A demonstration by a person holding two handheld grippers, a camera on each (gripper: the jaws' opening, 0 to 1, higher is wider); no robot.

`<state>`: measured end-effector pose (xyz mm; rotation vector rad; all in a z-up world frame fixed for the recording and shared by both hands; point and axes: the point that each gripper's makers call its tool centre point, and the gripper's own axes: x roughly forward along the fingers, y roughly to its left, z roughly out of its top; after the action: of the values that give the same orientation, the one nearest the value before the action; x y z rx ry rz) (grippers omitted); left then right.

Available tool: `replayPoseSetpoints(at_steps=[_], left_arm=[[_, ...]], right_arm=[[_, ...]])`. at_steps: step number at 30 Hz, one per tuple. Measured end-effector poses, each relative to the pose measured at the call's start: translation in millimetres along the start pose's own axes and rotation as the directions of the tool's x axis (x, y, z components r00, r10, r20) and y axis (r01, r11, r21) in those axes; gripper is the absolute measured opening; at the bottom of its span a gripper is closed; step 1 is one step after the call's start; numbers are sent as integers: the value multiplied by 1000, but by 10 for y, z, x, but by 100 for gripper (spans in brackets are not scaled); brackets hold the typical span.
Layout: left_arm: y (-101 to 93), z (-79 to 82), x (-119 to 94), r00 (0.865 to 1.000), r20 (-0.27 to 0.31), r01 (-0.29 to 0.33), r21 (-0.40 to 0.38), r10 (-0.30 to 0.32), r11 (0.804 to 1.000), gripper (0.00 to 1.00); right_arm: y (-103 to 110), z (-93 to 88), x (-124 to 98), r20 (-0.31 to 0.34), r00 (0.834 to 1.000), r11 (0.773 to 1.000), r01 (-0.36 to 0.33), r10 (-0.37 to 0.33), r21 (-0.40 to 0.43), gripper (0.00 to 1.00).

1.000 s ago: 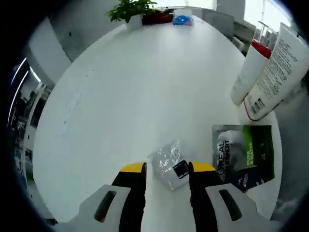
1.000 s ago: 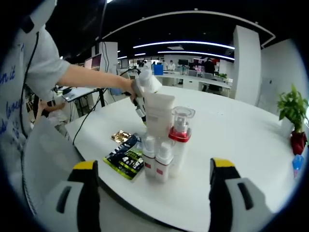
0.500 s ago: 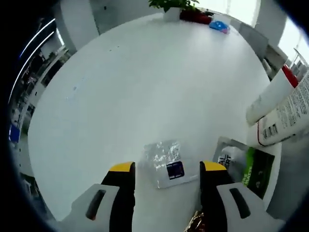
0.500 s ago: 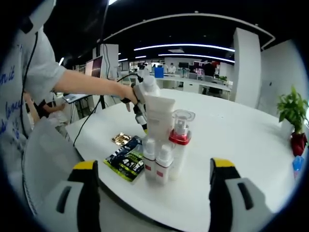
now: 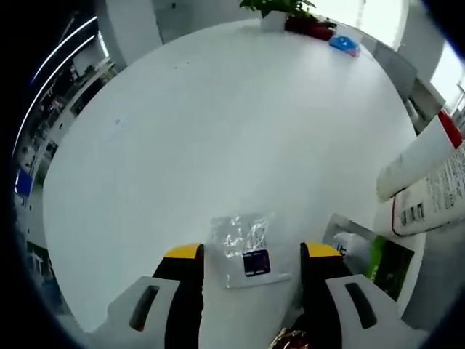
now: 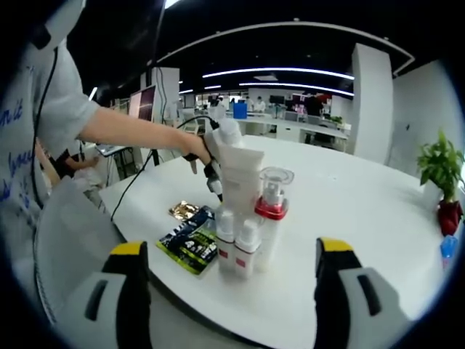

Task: Arrange the skincare products in the storage area until every visible bottle or jar stands upright without overlapping.

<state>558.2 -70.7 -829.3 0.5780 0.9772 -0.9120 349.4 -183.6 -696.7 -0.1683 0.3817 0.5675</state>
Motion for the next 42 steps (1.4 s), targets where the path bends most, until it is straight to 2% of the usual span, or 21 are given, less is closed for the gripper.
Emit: replayPoseSetpoints(at_steps=[2, 8, 17, 21, 30, 42], left_arm=[[-8, 2, -11, 1000, 8, -5, -24, 5, 1000, 50], [-46, -29, -3, 1000, 6, 10, -38, -10, 999, 46], [-68, -42, -18, 1000, 8, 2, -53, -1, 999, 43], [-71, -56, -32, 1000, 2, 0, -56, 0, 998, 38], [-90, -92, -30, 1000, 3, 4, -49, -4, 999, 37], [-32, -167, -160, 1000, 2, -7, -39, 7, 999, 37]], right_arm=[[3, 3, 0, 2, 1000, 1000, -2, 2, 1, 95], [8, 3, 1, 3, 1000, 1000, -3, 3, -2, 95], [9, 15, -1, 11, 1000, 1000, -3, 3, -3, 95], [6, 24, -4, 16, 1000, 1000, -2, 2, 0, 95], [5, 27, -7, 18, 1000, 1000, -3, 3, 1, 96], [12, 23, -7, 14, 1000, 1000, -6, 6, -3, 96]])
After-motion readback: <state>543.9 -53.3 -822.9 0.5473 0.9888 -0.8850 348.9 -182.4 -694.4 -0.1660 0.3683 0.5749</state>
